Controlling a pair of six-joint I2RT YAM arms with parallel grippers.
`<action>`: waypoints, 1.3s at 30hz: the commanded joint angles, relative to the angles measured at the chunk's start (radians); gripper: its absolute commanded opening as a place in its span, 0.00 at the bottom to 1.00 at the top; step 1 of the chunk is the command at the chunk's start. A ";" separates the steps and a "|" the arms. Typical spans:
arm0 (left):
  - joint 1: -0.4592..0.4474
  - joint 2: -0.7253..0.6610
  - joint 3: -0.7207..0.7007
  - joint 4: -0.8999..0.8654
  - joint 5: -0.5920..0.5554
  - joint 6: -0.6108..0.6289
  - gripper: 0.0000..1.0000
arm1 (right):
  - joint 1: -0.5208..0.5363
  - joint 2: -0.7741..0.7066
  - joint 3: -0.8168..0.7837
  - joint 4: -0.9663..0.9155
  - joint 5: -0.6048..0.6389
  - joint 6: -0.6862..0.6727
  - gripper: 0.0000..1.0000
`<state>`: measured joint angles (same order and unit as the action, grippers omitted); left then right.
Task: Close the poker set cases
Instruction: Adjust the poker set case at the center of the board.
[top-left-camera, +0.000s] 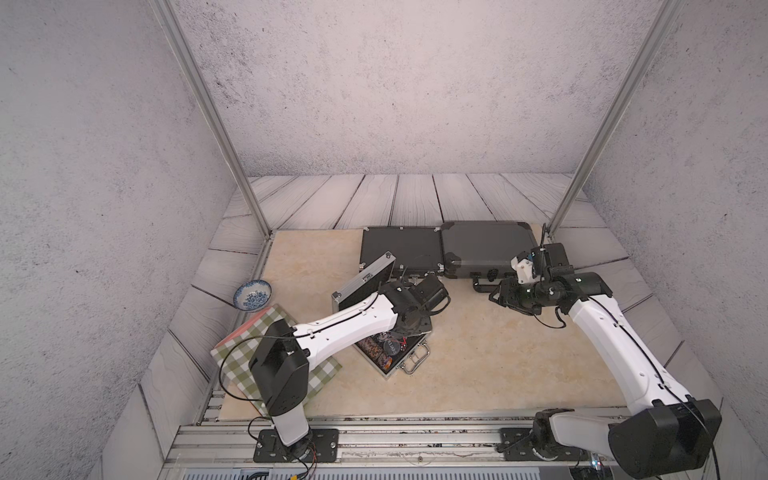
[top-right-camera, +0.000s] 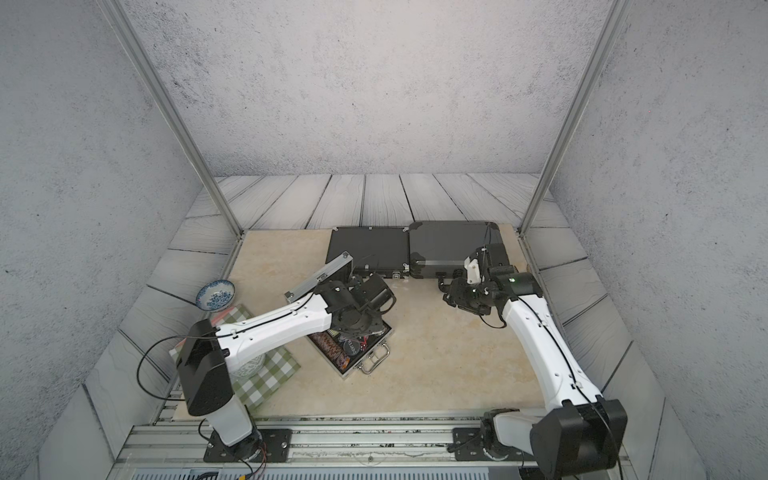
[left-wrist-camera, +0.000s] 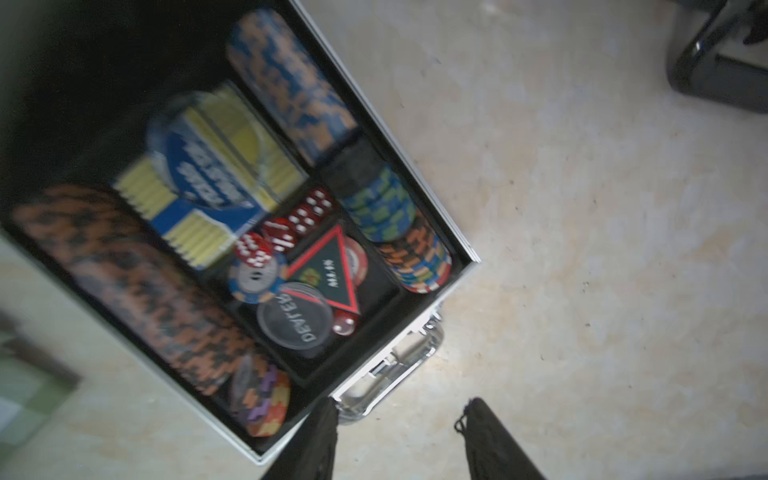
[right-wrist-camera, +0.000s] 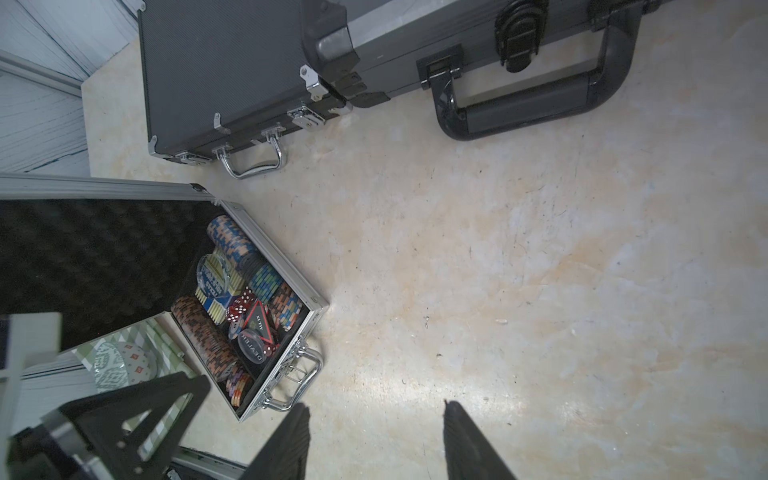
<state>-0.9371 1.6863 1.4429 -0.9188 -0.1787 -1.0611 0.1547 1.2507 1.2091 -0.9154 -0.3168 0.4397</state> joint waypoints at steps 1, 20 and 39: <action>0.068 -0.080 -0.090 -0.131 -0.106 0.057 0.53 | 0.001 0.013 0.011 0.011 -0.026 -0.007 0.54; 0.185 -0.465 -0.435 -0.077 -0.421 0.106 0.53 | 0.044 0.056 0.000 0.058 -0.045 0.017 0.53; 0.237 -0.485 -0.580 0.439 -0.629 0.454 0.33 | 0.087 0.041 -0.032 0.078 -0.042 0.034 0.53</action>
<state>-0.7162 1.1938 0.8768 -0.5896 -0.7574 -0.6964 0.2325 1.2930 1.1851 -0.8368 -0.3508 0.4667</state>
